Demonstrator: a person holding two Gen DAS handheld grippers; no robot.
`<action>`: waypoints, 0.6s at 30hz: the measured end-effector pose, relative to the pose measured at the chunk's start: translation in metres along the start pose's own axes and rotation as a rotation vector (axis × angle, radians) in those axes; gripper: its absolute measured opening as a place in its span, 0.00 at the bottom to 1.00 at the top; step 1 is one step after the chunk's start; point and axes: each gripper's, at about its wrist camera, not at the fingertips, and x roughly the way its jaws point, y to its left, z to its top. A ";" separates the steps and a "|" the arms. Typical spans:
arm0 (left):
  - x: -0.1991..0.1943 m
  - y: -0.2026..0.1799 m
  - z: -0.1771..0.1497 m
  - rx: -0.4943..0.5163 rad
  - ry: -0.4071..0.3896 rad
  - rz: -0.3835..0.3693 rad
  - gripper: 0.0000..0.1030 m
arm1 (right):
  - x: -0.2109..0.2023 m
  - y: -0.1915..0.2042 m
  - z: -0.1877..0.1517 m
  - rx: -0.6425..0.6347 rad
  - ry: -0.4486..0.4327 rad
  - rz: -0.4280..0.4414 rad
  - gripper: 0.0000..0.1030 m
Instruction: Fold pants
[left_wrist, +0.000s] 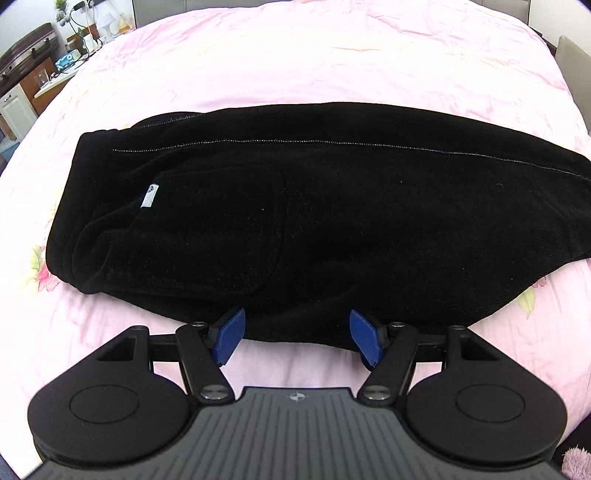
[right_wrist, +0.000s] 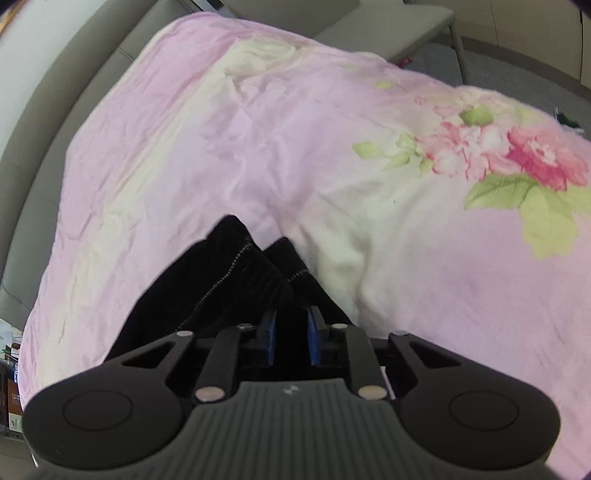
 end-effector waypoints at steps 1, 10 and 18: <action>0.001 0.000 -0.002 -0.001 0.000 -0.001 0.75 | -0.009 0.001 0.000 -0.015 -0.008 0.004 0.10; 0.006 -0.010 -0.026 0.093 0.016 -0.032 0.76 | 0.023 -0.025 -0.019 -0.013 0.005 -0.111 0.07; 0.032 -0.030 -0.055 0.184 0.013 -0.016 0.80 | 0.022 -0.003 -0.024 -0.186 0.011 -0.192 0.14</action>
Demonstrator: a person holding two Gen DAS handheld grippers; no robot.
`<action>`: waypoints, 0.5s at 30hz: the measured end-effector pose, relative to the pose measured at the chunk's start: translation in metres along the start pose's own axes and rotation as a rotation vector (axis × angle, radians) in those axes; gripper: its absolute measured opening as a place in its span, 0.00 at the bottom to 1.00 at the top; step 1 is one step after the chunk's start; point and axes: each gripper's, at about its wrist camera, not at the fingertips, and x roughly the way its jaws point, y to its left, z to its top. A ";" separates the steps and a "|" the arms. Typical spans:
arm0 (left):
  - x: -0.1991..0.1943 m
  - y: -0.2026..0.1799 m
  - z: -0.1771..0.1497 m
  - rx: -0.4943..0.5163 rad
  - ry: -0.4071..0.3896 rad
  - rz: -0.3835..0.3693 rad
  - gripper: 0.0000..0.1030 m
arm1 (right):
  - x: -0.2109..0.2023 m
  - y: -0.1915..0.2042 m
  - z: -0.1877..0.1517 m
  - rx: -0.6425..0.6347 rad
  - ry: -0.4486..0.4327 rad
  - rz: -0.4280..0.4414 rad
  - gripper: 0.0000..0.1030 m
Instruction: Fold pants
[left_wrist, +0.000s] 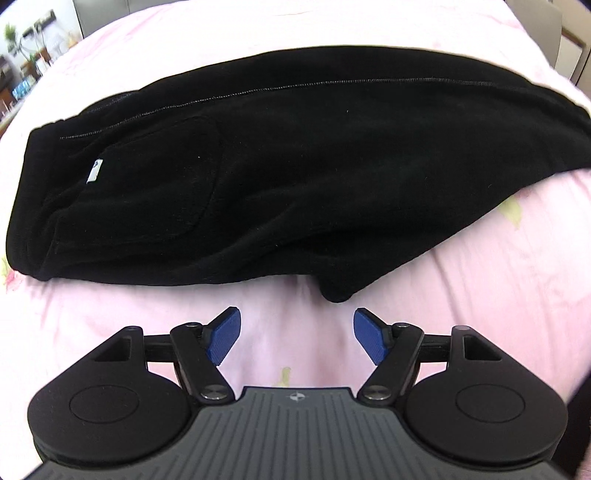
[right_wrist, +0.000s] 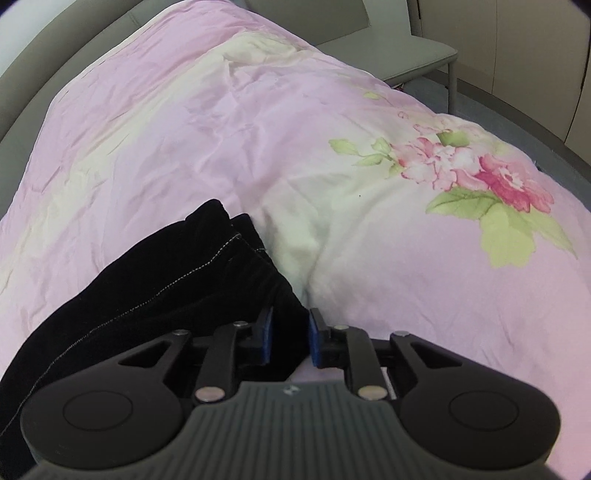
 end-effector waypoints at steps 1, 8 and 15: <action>0.004 -0.001 0.000 0.005 -0.014 0.010 0.80 | -0.001 0.001 -0.001 -0.017 0.000 -0.004 0.14; 0.012 -0.006 0.014 -0.191 -0.085 -0.077 0.17 | -0.001 0.006 0.001 -0.036 0.007 -0.028 0.16; -0.023 0.010 0.028 -0.336 -0.004 -0.079 0.12 | -0.005 0.011 0.004 -0.092 0.015 -0.059 0.28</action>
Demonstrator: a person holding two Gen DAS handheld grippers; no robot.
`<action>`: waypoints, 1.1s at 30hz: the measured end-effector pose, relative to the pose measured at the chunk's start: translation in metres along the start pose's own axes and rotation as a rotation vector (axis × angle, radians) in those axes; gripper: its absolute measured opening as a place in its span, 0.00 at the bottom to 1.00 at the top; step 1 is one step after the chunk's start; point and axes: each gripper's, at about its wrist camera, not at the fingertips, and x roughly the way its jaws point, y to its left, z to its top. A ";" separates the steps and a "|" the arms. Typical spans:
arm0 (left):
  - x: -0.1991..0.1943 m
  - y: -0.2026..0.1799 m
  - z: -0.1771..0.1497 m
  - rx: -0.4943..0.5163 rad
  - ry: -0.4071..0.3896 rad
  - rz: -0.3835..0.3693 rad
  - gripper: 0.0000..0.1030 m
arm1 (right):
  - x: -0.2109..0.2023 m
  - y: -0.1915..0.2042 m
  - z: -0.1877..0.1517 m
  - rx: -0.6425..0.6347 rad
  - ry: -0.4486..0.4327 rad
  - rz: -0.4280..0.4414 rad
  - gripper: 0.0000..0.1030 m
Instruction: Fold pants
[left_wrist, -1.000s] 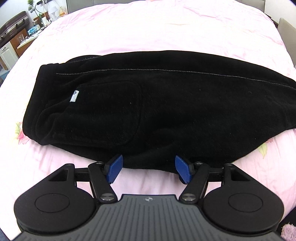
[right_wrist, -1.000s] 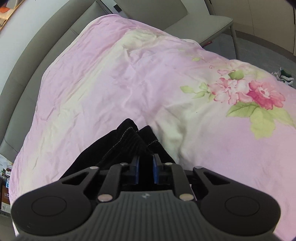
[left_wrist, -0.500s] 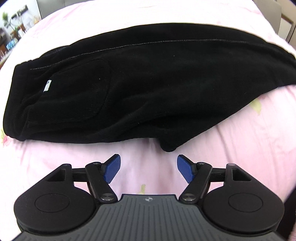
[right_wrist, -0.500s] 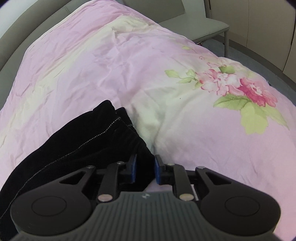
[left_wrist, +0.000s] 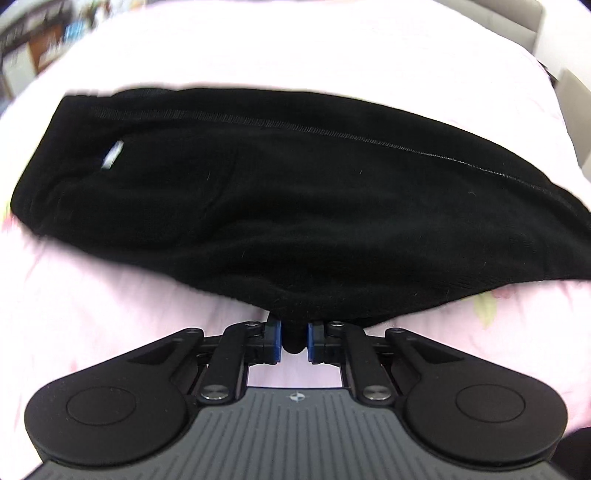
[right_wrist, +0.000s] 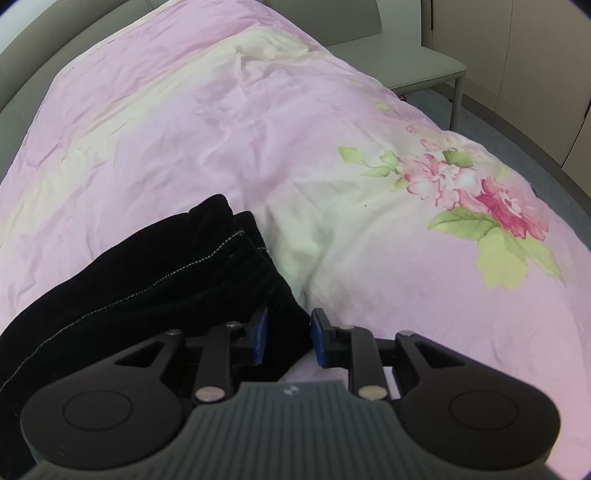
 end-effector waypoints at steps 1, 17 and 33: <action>0.003 0.003 0.000 -0.013 0.036 -0.001 0.12 | 0.000 0.000 0.000 -0.006 0.006 -0.003 0.29; 0.014 0.000 0.017 0.120 0.198 0.058 0.25 | 0.004 -0.037 -0.009 0.261 0.118 0.212 0.59; 0.018 -0.067 0.085 0.092 -0.063 -0.017 0.35 | 0.041 -0.036 -0.028 0.364 0.061 0.290 0.51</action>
